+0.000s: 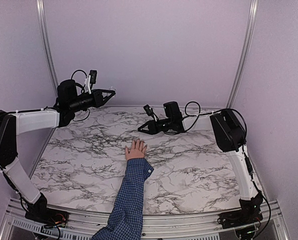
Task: Paint the nails
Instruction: Paint the hand on the nail.
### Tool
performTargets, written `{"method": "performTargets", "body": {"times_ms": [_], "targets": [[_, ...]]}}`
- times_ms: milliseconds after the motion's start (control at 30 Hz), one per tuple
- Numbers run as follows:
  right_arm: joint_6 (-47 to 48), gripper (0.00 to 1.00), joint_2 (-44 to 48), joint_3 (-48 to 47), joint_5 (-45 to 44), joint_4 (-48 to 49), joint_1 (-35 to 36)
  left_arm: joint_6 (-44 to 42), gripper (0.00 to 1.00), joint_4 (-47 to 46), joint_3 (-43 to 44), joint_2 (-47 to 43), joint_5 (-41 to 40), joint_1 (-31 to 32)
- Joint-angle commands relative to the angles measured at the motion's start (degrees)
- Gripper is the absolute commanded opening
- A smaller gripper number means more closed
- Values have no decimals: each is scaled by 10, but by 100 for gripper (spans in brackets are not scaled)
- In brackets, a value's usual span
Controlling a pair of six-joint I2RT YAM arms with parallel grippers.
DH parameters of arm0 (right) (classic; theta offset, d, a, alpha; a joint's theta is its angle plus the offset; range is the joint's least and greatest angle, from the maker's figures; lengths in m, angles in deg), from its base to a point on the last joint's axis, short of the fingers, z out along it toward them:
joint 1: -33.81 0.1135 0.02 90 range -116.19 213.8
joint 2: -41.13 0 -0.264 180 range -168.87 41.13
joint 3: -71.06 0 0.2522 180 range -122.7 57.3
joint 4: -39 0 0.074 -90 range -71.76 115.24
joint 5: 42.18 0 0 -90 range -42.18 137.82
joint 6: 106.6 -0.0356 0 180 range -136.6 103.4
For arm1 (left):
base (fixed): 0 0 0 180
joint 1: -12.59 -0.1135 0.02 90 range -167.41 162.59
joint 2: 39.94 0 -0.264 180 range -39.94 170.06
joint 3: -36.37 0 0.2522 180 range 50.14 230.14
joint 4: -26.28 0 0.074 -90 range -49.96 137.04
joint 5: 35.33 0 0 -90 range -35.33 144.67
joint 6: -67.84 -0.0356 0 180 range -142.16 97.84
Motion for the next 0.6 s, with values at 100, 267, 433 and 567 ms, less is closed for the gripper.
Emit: {"method": "performTargets", "body": {"times_ms": [100,267,433,567], "targets": [[-6,0,-13,-29,4,14,1,5,0,-34,1,-13,0,-3],[-10,0,-20,-33,7,16,2,5,0,-34,2,-12,2,-3],[-9,0,-23,-35,6,14,2,5,0,-34,4,-11,2,-3],[-9,0,-25,-36,6,14,2,5,0,-34,4,-11,2,-3]]}}
